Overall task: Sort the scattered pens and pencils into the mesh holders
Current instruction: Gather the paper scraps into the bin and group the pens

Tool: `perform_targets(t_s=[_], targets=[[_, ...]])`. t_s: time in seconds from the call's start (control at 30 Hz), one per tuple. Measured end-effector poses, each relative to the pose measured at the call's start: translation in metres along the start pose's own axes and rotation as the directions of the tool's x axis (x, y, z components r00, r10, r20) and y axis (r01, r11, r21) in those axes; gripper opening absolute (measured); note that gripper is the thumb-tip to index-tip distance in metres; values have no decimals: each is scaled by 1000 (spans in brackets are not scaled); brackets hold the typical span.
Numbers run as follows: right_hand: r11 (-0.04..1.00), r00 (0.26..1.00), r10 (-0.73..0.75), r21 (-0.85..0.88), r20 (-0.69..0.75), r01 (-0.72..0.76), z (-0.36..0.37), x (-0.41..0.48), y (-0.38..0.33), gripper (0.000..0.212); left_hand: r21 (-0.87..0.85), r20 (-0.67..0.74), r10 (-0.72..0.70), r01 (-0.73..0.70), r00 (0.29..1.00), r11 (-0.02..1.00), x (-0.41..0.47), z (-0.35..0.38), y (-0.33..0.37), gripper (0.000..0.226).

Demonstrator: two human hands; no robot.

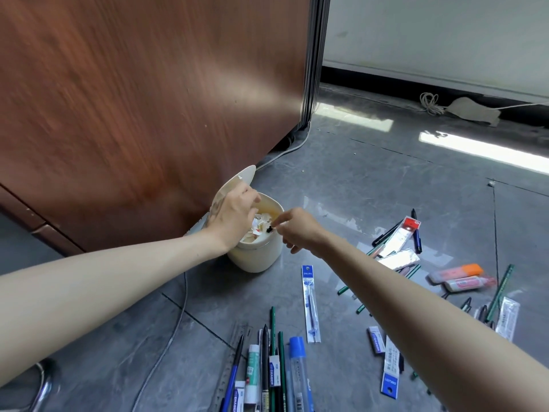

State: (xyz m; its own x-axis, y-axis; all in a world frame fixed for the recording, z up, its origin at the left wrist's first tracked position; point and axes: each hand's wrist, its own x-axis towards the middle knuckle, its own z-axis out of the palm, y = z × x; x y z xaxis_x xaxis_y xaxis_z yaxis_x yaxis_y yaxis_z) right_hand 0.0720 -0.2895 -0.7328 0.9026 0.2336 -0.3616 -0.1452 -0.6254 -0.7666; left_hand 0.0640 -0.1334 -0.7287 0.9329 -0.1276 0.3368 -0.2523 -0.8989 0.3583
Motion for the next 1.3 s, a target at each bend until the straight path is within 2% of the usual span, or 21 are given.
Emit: perform_targets(t_s=[0.07,0.13,0.2,0.27,0.33,0.4,0.57,0.7,0.8,0.97,1.3], targets=[[996,1000,-29,-86,-4,28,3,-2,5,43,80,-83,115,-109,990,991,-5,-8,4,18],[994,998,-55,-97,-8,54,4,-4,8,47,132,-193,188,-165,963,977,-7,-13,7,29],[992,996,-82,-95,-22,80,4,-4,10,46,164,-276,193,-152,942,975,-8,-17,7,44],[992,993,-107,-79,-58,103,4,-4,10,46,143,-292,116,-77,949,987,-7,-20,5,59],[994,988,-109,-37,-105,106,4,-5,10,53,90,-249,7,16,968,996,-6,-20,0,65],[997,987,-76,-8,-138,76,4,-5,10,61,61,-193,-53,66,980,996,-6,-19,-2,60],[999,997,-18,-31,-74,15,4,-10,12,43,121,-64,96,-88,993,989,-20,-6,3,44],[999,1000,8,-40,-8,-9,7,-16,19,48,145,106,127,-142,986,979,-27,8,8,31],[999,1000,-29,-37,-6,29,8,-20,22,60,150,246,185,-226,951,963,-35,18,8,28],[990,996,-93,-102,0,92,8,-22,24,73,185,235,120,-166,964,969,-41,23,9,37],[959,993,-113,-258,42,120,11,-21,25,71,307,300,187,-280,936,910,-36,24,7,33]])
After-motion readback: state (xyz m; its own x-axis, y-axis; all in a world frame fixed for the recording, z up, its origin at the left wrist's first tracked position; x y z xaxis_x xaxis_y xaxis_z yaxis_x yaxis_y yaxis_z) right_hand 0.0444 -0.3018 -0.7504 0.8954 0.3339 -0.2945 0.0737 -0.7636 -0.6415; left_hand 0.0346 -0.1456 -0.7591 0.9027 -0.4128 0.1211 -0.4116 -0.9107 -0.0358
